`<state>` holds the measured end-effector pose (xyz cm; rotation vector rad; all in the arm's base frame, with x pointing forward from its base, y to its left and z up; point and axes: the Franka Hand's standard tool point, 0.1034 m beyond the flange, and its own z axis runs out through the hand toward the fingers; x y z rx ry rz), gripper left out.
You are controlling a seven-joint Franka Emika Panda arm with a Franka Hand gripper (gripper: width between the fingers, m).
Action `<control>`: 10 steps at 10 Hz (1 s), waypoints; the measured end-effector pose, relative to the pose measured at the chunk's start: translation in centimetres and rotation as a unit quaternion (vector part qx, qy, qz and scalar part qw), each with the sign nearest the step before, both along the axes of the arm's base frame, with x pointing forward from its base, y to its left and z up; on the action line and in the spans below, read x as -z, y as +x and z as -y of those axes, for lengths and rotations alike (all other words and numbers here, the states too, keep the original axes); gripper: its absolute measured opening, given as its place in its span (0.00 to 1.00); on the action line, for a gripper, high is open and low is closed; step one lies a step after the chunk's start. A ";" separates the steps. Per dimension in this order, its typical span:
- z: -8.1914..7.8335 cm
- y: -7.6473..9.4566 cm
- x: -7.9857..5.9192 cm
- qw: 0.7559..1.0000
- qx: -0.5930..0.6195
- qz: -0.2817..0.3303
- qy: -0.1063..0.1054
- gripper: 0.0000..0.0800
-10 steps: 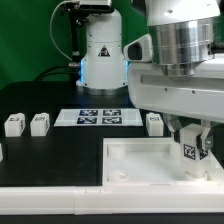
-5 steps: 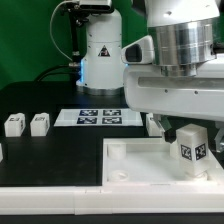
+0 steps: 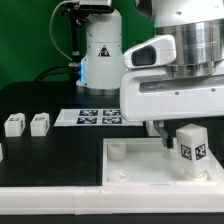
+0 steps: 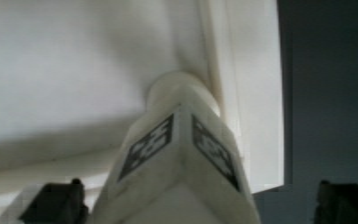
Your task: Assemble one leg
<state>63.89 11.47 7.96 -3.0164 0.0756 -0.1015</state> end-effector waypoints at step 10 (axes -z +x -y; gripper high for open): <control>0.5 0.0 -0.2 0.984 -0.177 0.011 -0.014 0.36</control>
Offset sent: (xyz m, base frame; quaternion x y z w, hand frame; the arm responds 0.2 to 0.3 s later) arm -0.0078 -0.0059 0.0082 0.0048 -0.0146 -0.2494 0.9683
